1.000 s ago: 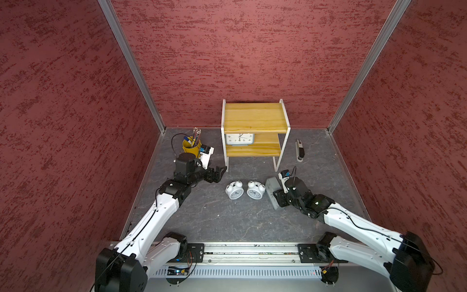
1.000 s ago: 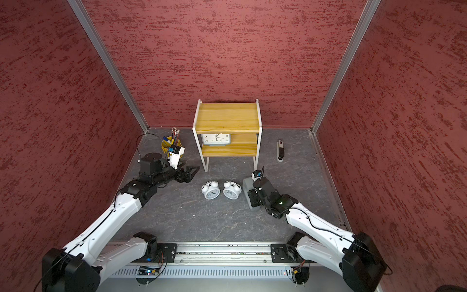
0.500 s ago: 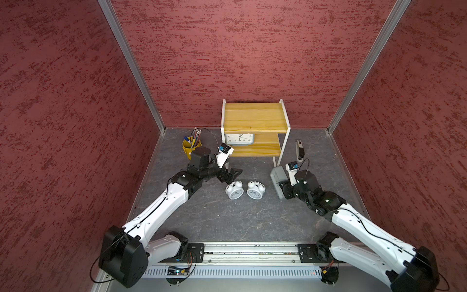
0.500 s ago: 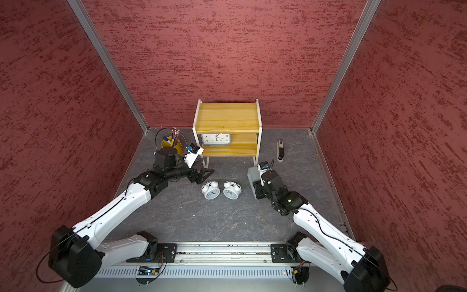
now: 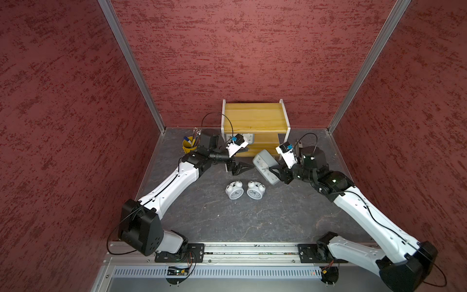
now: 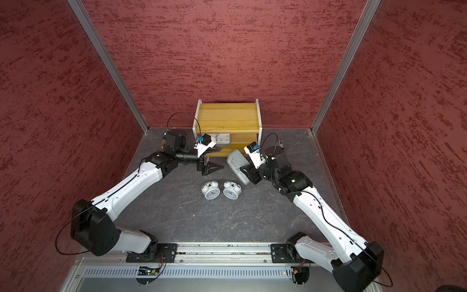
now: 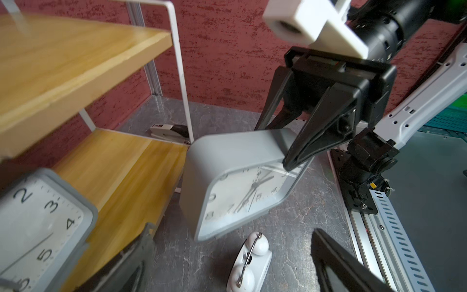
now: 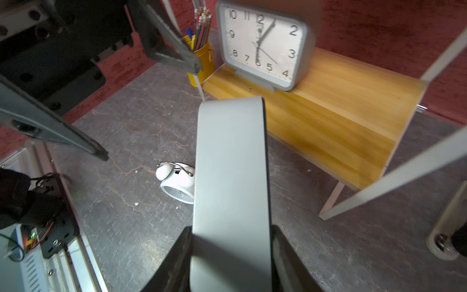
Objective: Place the alarm clocks on the shelf by style
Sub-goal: Pick up the alarm from the center of the board.
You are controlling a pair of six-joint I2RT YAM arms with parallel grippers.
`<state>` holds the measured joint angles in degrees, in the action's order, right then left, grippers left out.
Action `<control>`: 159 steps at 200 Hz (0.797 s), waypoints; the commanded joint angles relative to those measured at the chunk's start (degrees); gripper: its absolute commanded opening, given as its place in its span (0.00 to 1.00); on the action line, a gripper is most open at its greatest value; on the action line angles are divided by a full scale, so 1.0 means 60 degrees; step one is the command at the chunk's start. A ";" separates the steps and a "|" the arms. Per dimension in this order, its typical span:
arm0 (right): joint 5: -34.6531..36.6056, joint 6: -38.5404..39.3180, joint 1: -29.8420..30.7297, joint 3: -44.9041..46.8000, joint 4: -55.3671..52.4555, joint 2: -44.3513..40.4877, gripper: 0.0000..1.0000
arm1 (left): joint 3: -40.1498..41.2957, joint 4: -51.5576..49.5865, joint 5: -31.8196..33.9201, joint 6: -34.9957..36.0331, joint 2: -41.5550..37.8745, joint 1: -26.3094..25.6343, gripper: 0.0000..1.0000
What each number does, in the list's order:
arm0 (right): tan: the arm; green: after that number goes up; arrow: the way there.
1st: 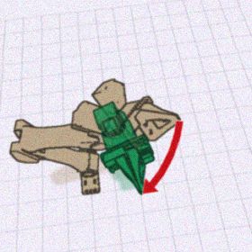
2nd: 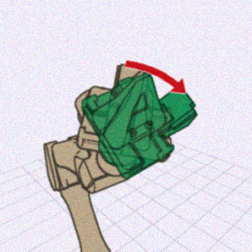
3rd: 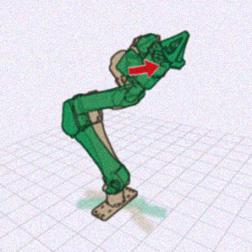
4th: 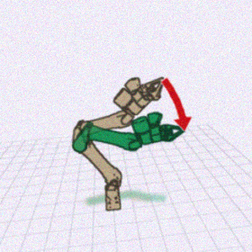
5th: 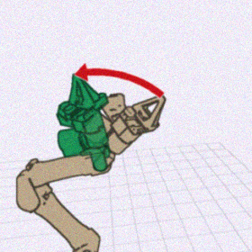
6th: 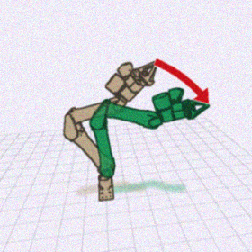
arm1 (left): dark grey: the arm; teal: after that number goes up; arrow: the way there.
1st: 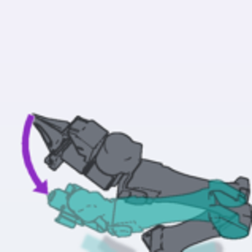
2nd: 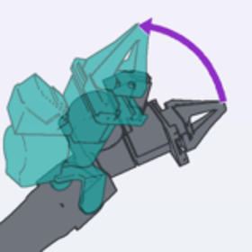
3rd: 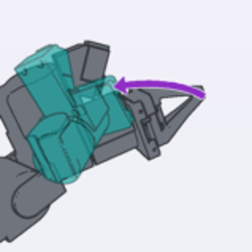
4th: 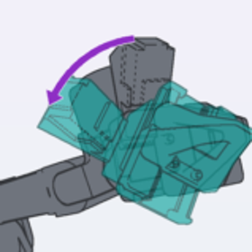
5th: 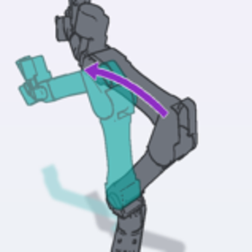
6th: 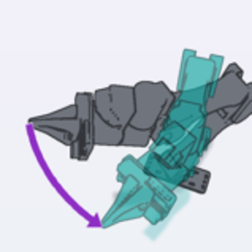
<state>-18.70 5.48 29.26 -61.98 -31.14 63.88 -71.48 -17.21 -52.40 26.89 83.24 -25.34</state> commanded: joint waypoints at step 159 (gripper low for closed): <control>-0.3243 0.2937 -0.0013 -0.2107 -0.1533 0.1448 0.26 | -0.2024 -0.3473 -0.2158 0.2645 0.1504 0.0302 0.96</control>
<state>-35.59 21.71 29.26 -71.94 -40.99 72.60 -82.06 -33.45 -64.58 38.72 91.22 -23.07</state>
